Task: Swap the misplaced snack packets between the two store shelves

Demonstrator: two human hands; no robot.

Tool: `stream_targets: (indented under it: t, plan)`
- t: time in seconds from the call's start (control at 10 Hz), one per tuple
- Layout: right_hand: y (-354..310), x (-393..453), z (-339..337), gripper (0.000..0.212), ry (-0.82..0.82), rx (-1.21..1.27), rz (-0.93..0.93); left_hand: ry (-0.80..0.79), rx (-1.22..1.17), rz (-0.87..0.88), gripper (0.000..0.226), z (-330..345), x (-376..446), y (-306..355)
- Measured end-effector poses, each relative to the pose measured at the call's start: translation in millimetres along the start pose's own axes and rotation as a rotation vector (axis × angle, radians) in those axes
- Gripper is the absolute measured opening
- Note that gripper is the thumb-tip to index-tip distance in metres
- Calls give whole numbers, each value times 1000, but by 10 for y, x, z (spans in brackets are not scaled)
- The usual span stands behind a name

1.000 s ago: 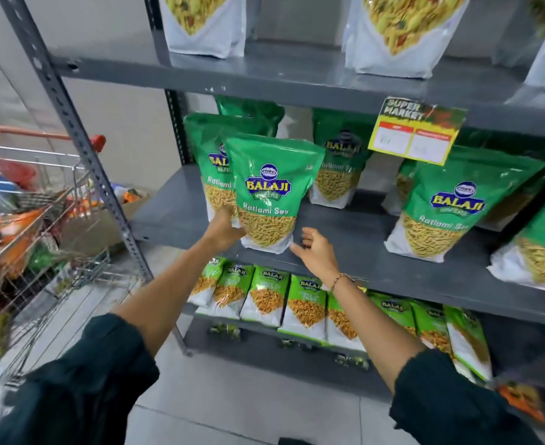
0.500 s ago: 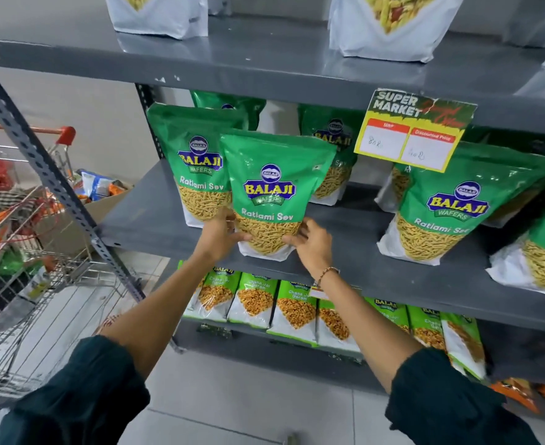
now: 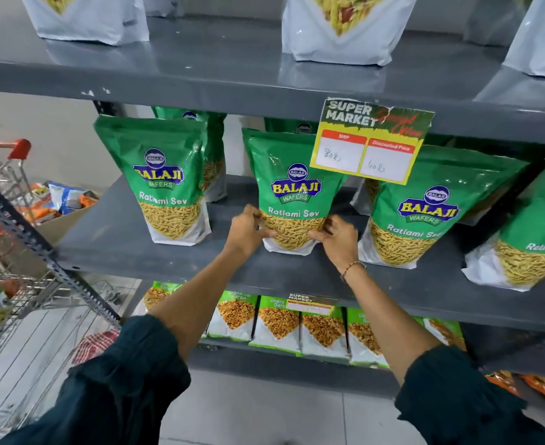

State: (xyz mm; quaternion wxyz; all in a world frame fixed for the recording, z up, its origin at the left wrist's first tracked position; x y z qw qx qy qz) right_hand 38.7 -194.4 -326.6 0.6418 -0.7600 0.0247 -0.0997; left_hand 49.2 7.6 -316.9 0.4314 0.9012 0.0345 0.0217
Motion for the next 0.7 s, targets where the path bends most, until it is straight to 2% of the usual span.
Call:
stream_targets:
  t: [0.2, 0.5, 0.6, 0.7]
  plan:
    - [68, -31, 28, 41, -31, 20, 28, -20, -49, -1, 50, 37, 21, -87]
    - [8, -94, 30, 47, -88, 23, 49, -66, -28, 2, 63, 8, -50, -49]
    - [-27, -179, 13, 45, -2, -35, 33, -106, -2, 17, 70, 13, -122, -36]
    - [-53, -393, -30, 28, 163, -225, -69, -104, 36, 40, 68, 11, -215, -64]
Point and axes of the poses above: each hand's wrist, its own x-axis towards the middle knuckle, its own z-axis out of the palm, y = z × x, the point moved 3 cm from there along x, towards the middle knuckle, and after that the axes turned 6 degrees about x, right-handed, at the moved point
